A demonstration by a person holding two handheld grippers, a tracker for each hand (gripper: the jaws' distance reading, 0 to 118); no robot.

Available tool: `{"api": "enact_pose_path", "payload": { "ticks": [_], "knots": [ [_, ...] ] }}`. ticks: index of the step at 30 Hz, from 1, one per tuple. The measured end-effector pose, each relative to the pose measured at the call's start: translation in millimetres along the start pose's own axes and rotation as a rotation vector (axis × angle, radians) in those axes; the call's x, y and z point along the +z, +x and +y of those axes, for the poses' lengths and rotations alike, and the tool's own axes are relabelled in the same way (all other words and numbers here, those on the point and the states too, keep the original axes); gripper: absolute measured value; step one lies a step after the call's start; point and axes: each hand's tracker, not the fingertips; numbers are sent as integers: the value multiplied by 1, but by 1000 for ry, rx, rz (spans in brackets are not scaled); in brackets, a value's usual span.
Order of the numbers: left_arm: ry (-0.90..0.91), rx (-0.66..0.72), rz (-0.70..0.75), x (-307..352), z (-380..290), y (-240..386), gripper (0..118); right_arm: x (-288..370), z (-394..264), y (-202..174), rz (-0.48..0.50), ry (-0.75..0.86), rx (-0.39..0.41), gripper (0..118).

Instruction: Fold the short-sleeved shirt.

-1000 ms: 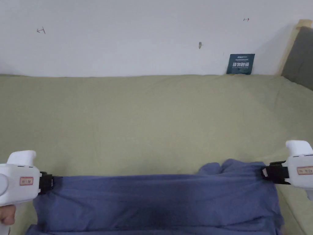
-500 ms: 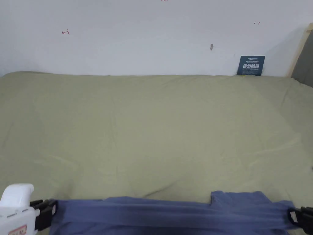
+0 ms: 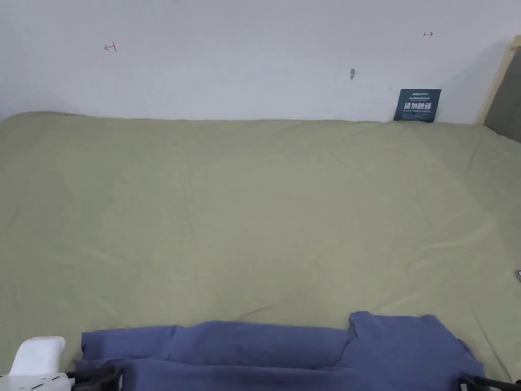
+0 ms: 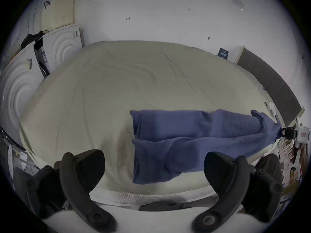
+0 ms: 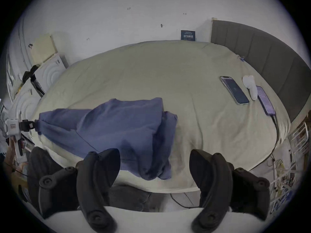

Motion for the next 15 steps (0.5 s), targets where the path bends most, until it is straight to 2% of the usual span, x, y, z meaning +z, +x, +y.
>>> {"api": "enact_pose_path", "payload": {
  "ticks": [3,4,5,6,7,8,9,10,15],
  "knots": [
    [61,-9,30,16,11,11,118,11,8,-9,-23,59,-11,90],
    [94,-3,35,23,15,14,117,18,12,-15,-35,90,-5,88],
    [127,1,46,35,20,23,111,30,17,-23,-40,158,9,80],
    [181,-2,51,47,25,31,84,43,23,-35,-87,248,28,42],
    [220,-3,49,56,29,37,44,50,26,-46,-144,301,53,2],
    [266,-1,74,66,34,47,0,64,31,-58,-187,395,48,1],
    [337,12,91,80,39,56,0,75,37,-67,-117,424,39,1],
    [363,-5,83,90,44,62,0,85,42,-77,-96,458,21,1],
    [530,-54,97,132,52,107,0,122,51,-137,-132,657,100,1]
  ]
}}
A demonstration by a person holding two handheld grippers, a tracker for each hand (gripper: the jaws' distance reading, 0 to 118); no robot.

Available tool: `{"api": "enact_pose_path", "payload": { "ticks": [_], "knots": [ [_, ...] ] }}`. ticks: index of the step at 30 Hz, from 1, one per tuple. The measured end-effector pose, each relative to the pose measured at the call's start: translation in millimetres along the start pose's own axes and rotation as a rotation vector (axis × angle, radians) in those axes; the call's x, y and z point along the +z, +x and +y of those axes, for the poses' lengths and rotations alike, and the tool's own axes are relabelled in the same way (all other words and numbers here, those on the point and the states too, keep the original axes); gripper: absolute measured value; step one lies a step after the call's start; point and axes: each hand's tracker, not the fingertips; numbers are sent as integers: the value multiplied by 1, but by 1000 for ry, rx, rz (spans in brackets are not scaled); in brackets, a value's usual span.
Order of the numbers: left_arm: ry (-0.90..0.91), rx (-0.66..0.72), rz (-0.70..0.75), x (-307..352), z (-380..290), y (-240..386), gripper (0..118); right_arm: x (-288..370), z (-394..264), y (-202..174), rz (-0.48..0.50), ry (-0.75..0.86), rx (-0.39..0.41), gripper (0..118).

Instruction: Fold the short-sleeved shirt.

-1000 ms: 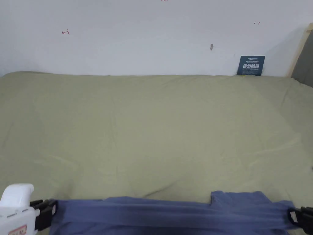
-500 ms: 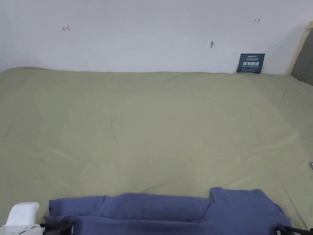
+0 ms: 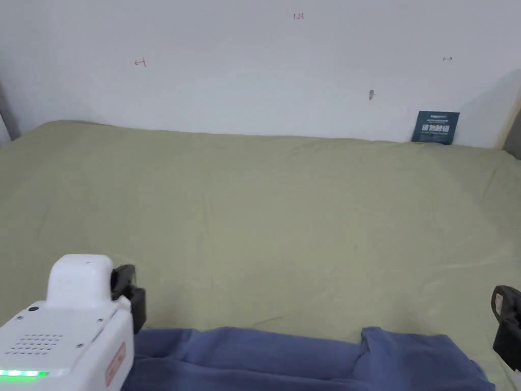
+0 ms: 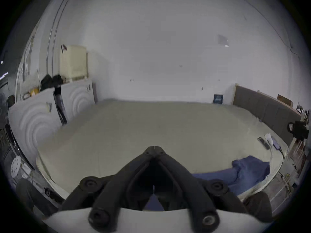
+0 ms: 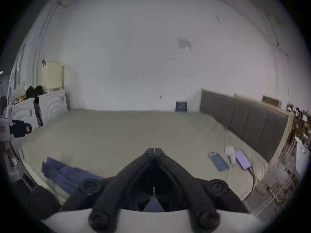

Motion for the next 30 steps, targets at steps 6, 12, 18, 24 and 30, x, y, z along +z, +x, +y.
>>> {"api": "enact_pose_path", "payload": {
  "ticks": [6,12,18,24,30],
  "knots": [
    [118,8,3,27,10,11,0,16,12,-41,23,66,12,1],
    [135,-33,26,34,10,-5,0,13,8,-63,44,78,27,1],
    [-240,222,-168,-24,-8,-90,0,11,3,-83,97,61,27,1],
    [-622,551,-332,-110,-61,-172,0,9,0,-108,123,65,79,1],
    [-741,658,-501,-155,-95,-198,7,-3,-1,-120,138,35,97,1]
  ]
}}
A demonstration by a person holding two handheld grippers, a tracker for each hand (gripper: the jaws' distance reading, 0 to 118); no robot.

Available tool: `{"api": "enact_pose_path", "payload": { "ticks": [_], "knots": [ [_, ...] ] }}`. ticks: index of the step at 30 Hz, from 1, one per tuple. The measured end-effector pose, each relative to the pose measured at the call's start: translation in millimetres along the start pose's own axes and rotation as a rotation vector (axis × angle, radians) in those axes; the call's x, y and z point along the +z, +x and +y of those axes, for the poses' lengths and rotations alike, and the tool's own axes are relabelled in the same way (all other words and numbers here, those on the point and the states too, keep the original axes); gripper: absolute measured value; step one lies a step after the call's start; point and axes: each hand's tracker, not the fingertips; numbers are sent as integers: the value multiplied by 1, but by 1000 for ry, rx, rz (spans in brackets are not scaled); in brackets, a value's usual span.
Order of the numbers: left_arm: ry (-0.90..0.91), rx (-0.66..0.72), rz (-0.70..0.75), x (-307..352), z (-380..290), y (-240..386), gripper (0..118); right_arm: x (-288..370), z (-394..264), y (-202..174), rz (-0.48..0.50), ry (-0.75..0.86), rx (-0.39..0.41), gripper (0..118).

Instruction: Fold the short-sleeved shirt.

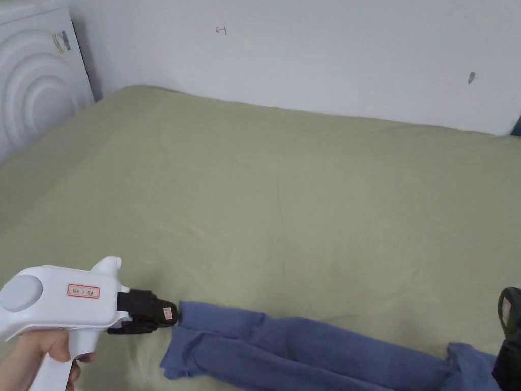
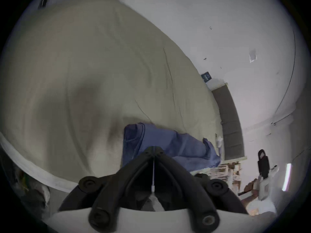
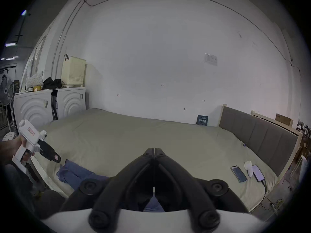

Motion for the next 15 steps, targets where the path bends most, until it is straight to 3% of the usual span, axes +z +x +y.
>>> {"api": "enact_pose_path", "payload": {
  "ticks": [1,2,3,4,15],
  "knots": [
    [-6,12,-13,-3,-1,0,26,-2,-1,0,-1,-1,1,1],
    [-21,8,-38,-7,2,-3,60,-4,-2,-2,1,-7,4,1],
    [-51,10,-66,-13,6,-8,102,-7,-3,-3,-3,-20,5,1],
    [-75,13,-63,-19,7,-10,116,-9,-4,-3,-1,-26,2,1],
    [-170,134,-263,-64,-3,-22,116,-16,-15,4,-6,-96,-21,1]
  ]
}}
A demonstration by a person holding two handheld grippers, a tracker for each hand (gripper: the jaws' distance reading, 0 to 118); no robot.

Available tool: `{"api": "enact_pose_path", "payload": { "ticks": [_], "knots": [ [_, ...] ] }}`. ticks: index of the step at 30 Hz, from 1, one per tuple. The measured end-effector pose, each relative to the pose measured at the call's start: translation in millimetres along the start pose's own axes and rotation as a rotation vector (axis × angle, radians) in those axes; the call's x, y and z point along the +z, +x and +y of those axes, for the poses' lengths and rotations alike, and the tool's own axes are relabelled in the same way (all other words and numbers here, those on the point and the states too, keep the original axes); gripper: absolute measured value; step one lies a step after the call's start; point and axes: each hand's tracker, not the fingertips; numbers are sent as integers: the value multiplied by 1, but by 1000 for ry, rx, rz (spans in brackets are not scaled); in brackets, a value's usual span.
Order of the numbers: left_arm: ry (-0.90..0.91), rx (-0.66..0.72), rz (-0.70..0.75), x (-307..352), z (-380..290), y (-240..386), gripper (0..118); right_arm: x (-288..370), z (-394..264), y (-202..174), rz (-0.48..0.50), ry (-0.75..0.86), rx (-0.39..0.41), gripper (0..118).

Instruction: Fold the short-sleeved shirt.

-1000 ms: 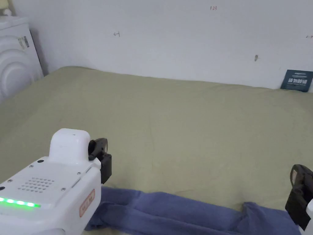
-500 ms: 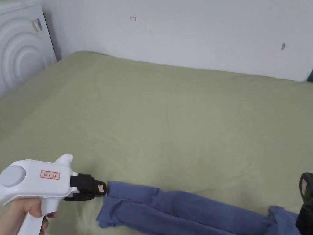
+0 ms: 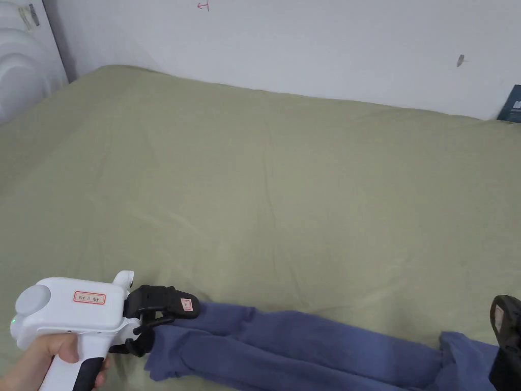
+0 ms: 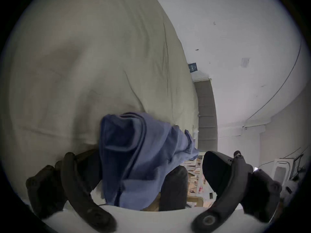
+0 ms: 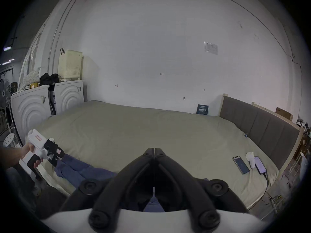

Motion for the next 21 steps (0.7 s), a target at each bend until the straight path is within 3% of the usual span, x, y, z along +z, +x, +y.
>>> {"api": "enact_pose_path", "payload": {
  "ticks": [2,3,4,5,6,8,10,21],
  "knots": [
    [1,3,1,-3,3,1,115,0,0,2,-1,-5,-2,1],
    [3,-4,18,-3,2,4,108,1,-1,2,-3,-5,-5,1],
    [14,-17,38,-3,1,6,91,1,-2,3,-4,-5,-6,1],
    [25,-25,65,-5,1,9,61,2,-2,5,-5,-4,-8,1],
    [14,-37,160,-9,2,6,17,3,-3,6,-5,-6,-14,1],
    [-3,-52,252,-14,-1,0,12,5,-4,7,-4,-11,-19,1],
    [30,-5,168,-9,-2,1,10,8,-4,9,-2,-14,-19,1],
    [186,-4,231,67,-7,11,7,14,2,18,-12,25,-36,1]
  ]
}}
